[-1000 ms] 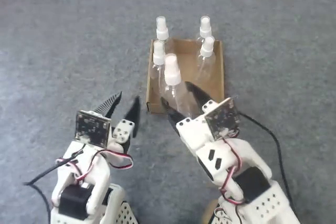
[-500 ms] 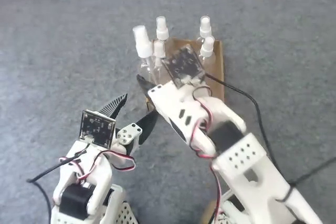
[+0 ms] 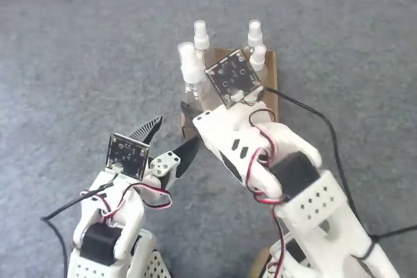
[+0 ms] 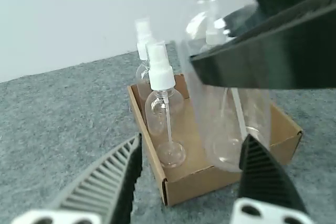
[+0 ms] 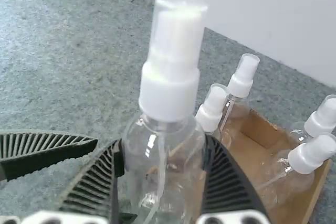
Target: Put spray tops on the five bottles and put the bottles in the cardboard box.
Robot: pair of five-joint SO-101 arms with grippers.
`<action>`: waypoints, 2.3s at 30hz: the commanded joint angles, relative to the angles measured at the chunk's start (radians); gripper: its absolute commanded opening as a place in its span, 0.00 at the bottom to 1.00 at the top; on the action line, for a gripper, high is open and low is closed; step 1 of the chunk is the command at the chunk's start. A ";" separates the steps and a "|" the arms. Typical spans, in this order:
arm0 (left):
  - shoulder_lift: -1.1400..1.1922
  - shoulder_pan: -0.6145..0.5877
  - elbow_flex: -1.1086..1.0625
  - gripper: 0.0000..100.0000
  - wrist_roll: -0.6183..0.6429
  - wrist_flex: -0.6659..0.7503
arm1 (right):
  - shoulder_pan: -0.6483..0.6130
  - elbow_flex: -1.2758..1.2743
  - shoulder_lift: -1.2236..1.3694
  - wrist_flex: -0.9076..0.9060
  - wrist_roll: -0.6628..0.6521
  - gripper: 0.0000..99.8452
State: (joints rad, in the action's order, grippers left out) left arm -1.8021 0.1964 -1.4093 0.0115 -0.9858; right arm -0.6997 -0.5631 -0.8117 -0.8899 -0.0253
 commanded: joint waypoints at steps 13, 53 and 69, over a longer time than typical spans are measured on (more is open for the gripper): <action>-0.011 -0.006 0.001 0.27 0.000 0.021 | 0.104 0.147 -0.131 -0.108 -0.060 0.01; -0.014 -0.255 -0.162 0.01 0.000 0.292 | 0.323 -0.290 0.064 0.378 -0.054 0.01; -0.014 -0.255 -0.162 0.01 0.000 0.290 | 0.325 -0.296 0.288 0.469 -0.044 0.01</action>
State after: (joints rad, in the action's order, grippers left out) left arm -1.8021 -0.0552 -1.5766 0.0115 -0.7219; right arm -0.3682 -0.8623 -0.5432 -0.4818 -0.0836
